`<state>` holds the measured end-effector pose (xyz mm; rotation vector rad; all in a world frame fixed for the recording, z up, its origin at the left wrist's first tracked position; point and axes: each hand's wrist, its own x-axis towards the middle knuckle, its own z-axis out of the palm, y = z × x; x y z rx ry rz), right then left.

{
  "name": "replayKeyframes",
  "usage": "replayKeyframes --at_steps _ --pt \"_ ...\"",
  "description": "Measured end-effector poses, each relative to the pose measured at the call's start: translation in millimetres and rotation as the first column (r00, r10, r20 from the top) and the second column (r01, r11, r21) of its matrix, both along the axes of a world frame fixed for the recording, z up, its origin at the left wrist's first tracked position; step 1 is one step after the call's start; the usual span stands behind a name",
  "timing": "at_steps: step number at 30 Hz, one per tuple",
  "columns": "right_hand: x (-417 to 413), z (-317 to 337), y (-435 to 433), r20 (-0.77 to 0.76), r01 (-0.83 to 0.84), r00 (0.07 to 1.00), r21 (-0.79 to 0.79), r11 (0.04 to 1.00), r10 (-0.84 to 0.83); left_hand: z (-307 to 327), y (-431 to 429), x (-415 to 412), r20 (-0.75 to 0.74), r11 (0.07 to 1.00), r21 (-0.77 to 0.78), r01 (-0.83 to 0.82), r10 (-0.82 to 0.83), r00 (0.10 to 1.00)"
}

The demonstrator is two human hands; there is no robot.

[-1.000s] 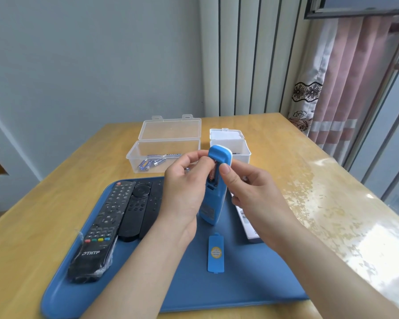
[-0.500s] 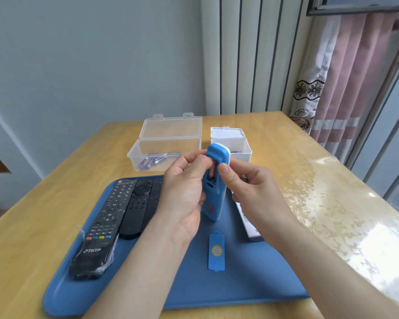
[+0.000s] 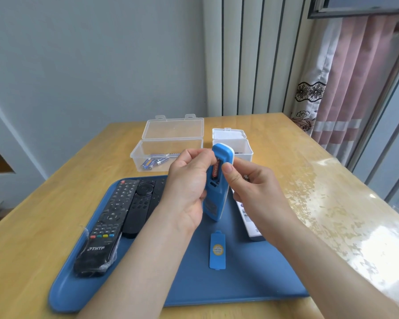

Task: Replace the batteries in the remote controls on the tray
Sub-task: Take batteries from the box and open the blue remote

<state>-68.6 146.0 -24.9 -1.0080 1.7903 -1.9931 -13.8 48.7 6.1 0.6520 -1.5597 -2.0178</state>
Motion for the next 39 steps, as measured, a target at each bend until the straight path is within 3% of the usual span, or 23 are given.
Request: replayKeyframes --at_steps 9,15,20,25,28,33,39 --pt "4.2 2.3 -3.5 0.005 0.039 0.999 -0.003 0.999 -0.039 10.1 -3.8 -5.5 0.087 0.996 -0.090 0.018 -0.010 0.996" --pt "0.8 -0.2 -8.3 0.049 0.092 0.995 -0.009 0.996 -0.091 5.2 -0.6 -11.5 -0.018 0.991 -0.132 -0.038 0.036 0.999" --pt "-3.9 -4.3 -8.2 0.134 0.132 0.983 -0.033 0.991 -0.127 -18.6 4.6 -20.8 -0.191 0.914 -0.365 -0.177 0.112 0.975" --pt "-6.4 -10.4 -7.0 0.236 0.114 0.966 -0.038 0.993 -0.102 -38.0 -1.4 -22.9 -0.255 0.780 -0.578 -0.240 0.107 0.961" --pt "-6.3 -12.6 -7.0 0.243 0.125 0.963 -0.022 0.992 -0.116 -40.9 -8.7 -24.1 -0.244 0.730 -0.626 -0.273 0.150 0.958" --pt "-22.0 -14.5 0.2 0.313 0.260 0.915 0.030 0.965 -0.256 -32.2 -29.6 -35.2 -0.224 0.837 -0.463 -0.293 0.209 0.952" --pt "-39.8 -15.2 12.1 0.430 0.285 0.859 0.048 0.957 -0.278 -14.9 -60.7 -93.1 -0.028 0.783 -0.583 -0.217 0.247 0.969"
